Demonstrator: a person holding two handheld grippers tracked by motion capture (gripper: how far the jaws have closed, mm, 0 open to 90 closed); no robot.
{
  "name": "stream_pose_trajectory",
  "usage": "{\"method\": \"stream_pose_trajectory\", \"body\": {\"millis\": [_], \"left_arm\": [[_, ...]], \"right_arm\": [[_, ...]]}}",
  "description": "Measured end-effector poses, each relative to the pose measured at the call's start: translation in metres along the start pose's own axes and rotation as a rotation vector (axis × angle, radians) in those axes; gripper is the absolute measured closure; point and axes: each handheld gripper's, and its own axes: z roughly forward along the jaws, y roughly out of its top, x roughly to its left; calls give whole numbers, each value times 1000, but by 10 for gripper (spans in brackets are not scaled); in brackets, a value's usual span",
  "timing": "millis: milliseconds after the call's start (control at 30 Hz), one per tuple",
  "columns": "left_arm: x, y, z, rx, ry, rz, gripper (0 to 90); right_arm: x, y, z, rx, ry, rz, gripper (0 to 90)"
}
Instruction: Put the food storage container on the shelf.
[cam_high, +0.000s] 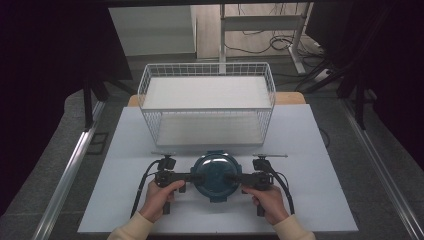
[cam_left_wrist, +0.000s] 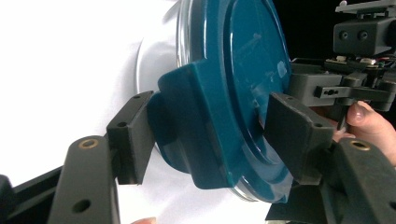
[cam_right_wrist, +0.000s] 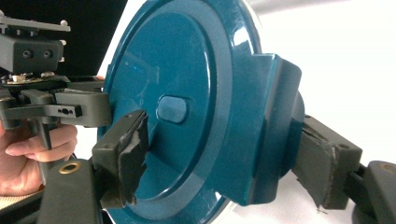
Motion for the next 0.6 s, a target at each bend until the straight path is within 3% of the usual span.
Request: {"method": "stream_pose_trajectory", "body": {"millis": [333,600], "left_arm": [[-12,-6,-7,-15,19,68,410],[-16,-7,-12,-33,27,86,439]], "right_arm": [[0,-9,-11,-51,29,13,321],[4,-10,-14,-73,35,-36,334]]}}
